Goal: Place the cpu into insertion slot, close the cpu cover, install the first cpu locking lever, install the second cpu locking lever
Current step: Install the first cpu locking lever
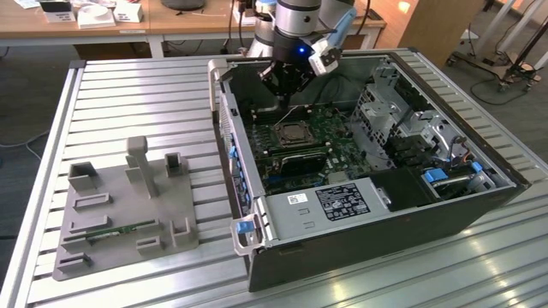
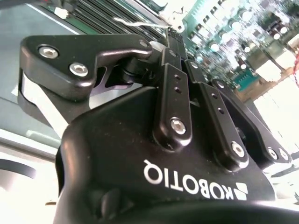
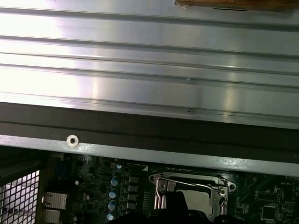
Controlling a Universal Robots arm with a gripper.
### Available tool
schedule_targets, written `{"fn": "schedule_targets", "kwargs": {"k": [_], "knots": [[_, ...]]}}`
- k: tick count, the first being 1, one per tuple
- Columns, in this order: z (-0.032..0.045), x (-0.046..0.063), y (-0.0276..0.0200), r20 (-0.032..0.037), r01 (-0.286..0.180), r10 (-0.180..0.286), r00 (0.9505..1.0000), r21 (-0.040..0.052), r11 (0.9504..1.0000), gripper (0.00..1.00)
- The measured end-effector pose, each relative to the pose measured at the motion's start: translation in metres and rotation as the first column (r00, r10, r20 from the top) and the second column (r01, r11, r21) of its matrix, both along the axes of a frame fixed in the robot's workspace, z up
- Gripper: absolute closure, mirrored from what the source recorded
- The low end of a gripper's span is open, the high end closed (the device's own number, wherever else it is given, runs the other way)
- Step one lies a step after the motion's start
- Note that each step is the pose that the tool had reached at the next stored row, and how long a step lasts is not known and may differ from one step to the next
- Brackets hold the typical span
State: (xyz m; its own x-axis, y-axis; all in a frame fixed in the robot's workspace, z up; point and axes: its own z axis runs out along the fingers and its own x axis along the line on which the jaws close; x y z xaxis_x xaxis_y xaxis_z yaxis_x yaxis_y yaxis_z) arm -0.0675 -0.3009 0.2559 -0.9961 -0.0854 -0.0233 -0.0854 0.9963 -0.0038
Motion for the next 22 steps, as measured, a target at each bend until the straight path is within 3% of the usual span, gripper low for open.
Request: {"fn": "schedule_targets", "kwargs": {"k": [14,18,22], "knots": [[-0.0007,0.0028,0.0,-0.0003,-0.007,0.007,1.0,0.0,1.0,0.9],[-0.0046,0.0053,0.0004,-0.0003,-0.007,0.007,1.0,0.0016,1.0,0.9],[-0.0093,0.0093,0.005,-0.0003,-0.006,0.006,1.0,0.0016,1.0,0.9]]}}
